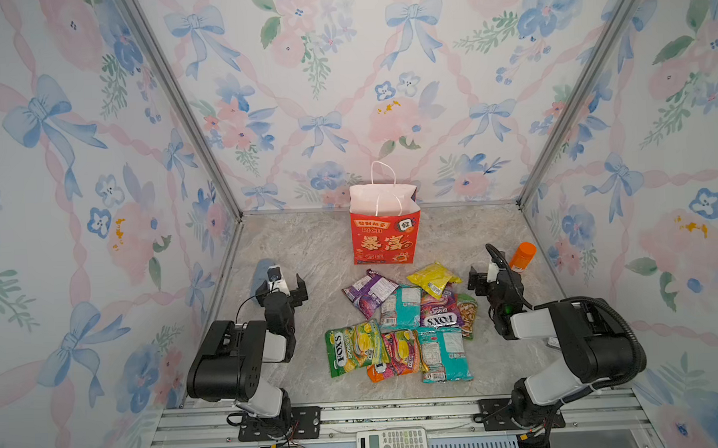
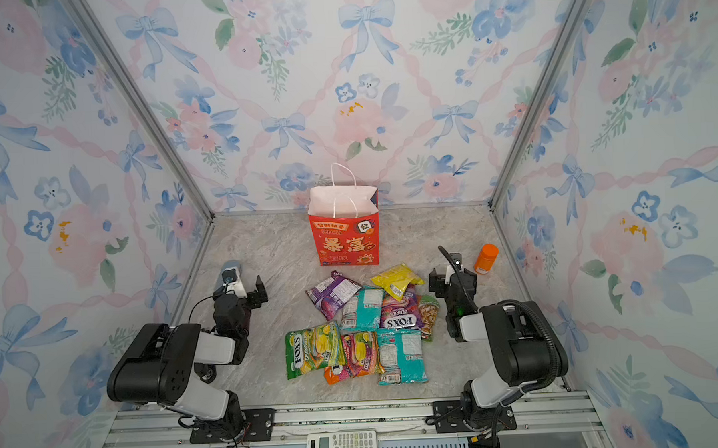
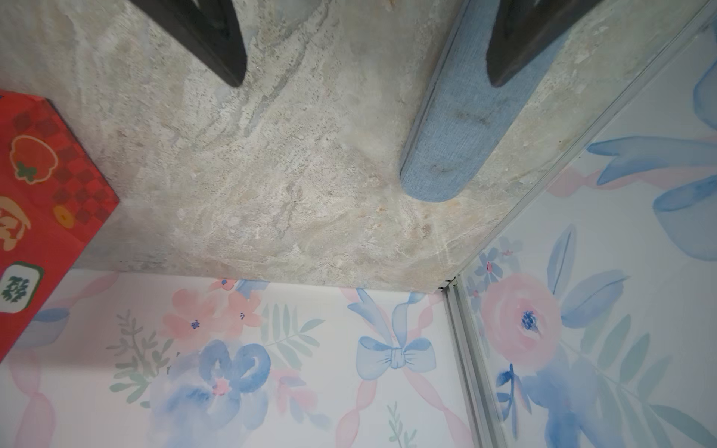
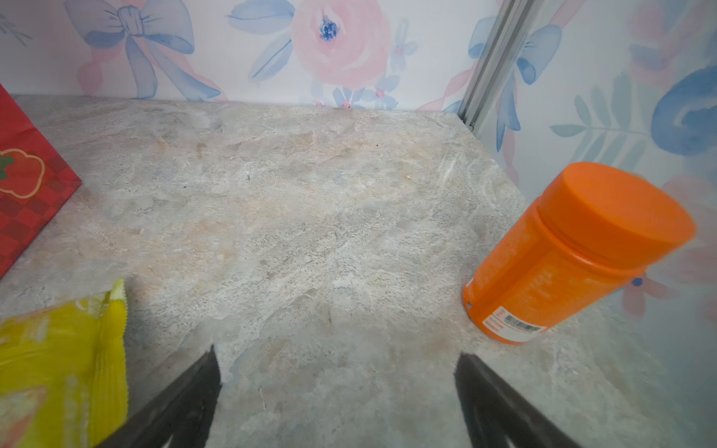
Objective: Place the snacks into the paper bag
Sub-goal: 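Raise both arms and move the left gripper toward the red paper bag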
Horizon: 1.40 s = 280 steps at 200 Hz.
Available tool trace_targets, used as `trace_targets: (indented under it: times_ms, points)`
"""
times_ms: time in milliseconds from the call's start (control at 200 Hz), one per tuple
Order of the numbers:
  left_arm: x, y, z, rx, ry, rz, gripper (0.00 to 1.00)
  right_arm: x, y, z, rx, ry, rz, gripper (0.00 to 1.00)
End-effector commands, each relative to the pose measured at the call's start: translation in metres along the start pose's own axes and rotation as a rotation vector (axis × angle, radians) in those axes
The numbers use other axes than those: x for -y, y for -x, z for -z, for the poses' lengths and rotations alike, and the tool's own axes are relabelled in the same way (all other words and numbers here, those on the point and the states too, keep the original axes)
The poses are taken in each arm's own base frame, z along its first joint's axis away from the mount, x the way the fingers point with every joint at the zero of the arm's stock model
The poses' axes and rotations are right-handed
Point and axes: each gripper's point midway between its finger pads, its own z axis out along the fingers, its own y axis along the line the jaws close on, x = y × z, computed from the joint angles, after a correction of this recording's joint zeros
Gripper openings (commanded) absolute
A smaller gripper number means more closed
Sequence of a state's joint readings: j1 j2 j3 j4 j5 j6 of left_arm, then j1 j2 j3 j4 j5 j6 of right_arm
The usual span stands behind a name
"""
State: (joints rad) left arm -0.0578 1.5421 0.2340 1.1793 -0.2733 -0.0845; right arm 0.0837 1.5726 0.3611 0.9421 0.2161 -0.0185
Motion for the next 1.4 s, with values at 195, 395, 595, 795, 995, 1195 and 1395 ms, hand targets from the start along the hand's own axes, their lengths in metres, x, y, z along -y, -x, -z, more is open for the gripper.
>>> trace_targets:
  times_ms: [195,395,595,795,995,1195,1395]
  points:
    - [0.0,0.0,-0.001,-0.001,0.007,-0.021,0.98,0.001,0.014,-0.001,0.032,0.003,-0.022,0.97]
    - [0.0,0.0,-0.001,-0.002,0.005,-0.02,0.98,0.0,0.013,-0.001,0.032,0.004,-0.021,0.96]
    - [0.0,0.0,-0.001,-0.002,0.003,-0.019,0.98,0.001,0.013,-0.001,0.033,0.002,-0.022,0.96]
    - [0.0,0.0,-0.001,-0.001,0.004,-0.019,0.98,0.001,0.014,-0.001,0.035,0.002,-0.022,0.97]
    - [0.0,0.0,-0.001,-0.001,0.003,-0.018,0.98,0.001,0.014,-0.001,0.034,0.002,-0.021,0.96]
    - [0.0,0.0,0.0,0.0,0.002,-0.019,0.98,0.002,0.015,0.0,0.039,-0.002,-0.023,0.97]
    - [-0.003,0.004,0.0,0.006,0.016,-0.014,0.96,-0.004,0.039,0.013,-0.004,0.02,0.015,0.97]
